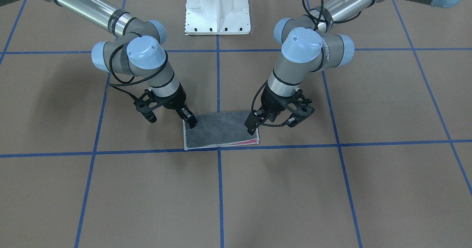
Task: Fold towel twice with both arms
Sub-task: 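Lower the right gripper and grasp the folded strip's end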
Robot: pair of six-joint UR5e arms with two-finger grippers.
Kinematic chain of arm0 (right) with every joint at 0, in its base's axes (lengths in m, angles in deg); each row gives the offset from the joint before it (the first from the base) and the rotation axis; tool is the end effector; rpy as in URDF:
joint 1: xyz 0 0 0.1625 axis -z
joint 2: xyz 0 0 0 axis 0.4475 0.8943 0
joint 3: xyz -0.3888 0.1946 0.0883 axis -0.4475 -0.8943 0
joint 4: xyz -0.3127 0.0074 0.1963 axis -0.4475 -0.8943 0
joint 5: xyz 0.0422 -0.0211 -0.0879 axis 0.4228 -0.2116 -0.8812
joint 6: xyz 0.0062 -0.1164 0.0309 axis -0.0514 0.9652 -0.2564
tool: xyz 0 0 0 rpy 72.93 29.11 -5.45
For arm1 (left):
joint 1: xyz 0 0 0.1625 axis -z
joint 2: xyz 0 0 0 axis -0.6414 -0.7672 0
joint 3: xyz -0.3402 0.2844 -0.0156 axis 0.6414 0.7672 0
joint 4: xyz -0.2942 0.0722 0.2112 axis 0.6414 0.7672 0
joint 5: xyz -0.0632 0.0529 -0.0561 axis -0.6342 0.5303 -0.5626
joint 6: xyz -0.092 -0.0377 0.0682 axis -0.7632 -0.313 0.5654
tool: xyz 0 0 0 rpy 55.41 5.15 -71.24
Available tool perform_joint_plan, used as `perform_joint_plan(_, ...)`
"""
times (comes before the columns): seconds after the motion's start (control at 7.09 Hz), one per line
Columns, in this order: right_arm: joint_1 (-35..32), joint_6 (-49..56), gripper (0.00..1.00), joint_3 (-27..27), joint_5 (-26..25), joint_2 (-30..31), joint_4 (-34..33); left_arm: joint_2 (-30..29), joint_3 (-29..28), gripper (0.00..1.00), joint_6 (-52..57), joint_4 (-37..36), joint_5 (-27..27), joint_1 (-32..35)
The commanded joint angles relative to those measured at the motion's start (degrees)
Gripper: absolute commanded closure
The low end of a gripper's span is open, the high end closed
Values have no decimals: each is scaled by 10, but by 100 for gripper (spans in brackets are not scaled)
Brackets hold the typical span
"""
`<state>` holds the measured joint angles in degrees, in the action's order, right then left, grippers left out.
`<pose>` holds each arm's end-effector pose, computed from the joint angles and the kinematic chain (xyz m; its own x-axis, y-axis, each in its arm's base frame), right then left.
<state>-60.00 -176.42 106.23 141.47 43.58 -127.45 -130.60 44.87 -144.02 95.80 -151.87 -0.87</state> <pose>-0.5402 -0.4699 0.3530 0.2593 0.7717 0.5808 -0.5243 0.6175 -0.5864 0.4956 -0.5235 0.2988 0.3226 -0.5413 -0.7765 0.4738 0.8025 -0.3626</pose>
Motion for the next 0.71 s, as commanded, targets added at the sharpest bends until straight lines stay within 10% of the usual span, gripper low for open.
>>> perform_joint_plan(0.0, -1, -2, 42, 0, 1, 2, 1, 0, 0, 0, 0, 0, 1, 0)
perform_joint_plan(0.28, -1, -3, 51, 0, 0, 4, 1, 0, -1, 0, 0, 0, 1, -1)
perform_joint_plan(0.56, -1, -9, 99, 3, 1, 6, 2, -1, -1, 0, 0, -1, 1, -1)
